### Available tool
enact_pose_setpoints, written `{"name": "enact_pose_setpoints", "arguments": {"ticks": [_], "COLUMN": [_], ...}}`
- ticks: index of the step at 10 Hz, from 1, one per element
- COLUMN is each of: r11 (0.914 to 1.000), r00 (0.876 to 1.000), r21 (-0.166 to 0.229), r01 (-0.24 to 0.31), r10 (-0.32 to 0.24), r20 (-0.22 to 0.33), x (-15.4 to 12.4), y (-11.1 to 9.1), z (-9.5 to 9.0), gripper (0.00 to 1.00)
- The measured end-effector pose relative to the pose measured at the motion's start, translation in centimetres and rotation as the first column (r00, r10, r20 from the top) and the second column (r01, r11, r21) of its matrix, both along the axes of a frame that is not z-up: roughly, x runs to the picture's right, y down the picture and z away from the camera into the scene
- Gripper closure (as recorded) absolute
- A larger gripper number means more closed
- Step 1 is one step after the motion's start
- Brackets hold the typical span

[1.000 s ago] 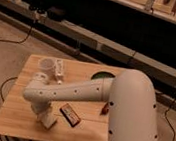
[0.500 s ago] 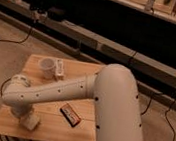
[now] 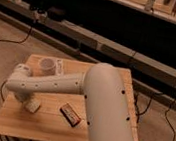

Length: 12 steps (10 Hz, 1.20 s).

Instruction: Wipe the white sponge on the table

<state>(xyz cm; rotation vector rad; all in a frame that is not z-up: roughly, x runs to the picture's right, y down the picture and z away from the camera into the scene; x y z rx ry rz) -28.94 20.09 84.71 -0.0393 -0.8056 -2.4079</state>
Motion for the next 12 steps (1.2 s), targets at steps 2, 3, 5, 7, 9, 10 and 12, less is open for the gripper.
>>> {"name": "enact_pose_setpoints", "arguments": {"ticks": [2, 3, 5, 7, 9, 10, 12], "r11": [0.9954, 0.9926, 0.9911, 0.9929, 0.9937, 0.9937, 0.9955], "r00": [0.992, 0.986, 0.974, 0.977, 0.991, 0.995, 1.000], "r21": [-0.042, -0.050, -0.064, -0.085, -0.106, -0.110, -0.092], "r01": [-0.086, -0.111, -0.117, -0.083, -0.036, -0.022, 0.023], "r10": [0.082, 0.104, 0.102, 0.064, 0.021, 0.011, -0.022], "r20": [-0.093, -0.131, -0.204, -0.204, -0.133, -0.100, 0.013], "x": [5.6, 7.8, 12.4, 12.9, 9.6, 7.8, 1.7], "y": [0.1, 0.4, 3.1, 6.1, 8.2, 8.6, 8.0], "z": [1.7, 1.6, -0.8, -4.0, -6.6, -7.2, -8.1], "gripper": [0.69, 0.69, 0.69, 0.69, 0.69, 0.69, 0.69]}}
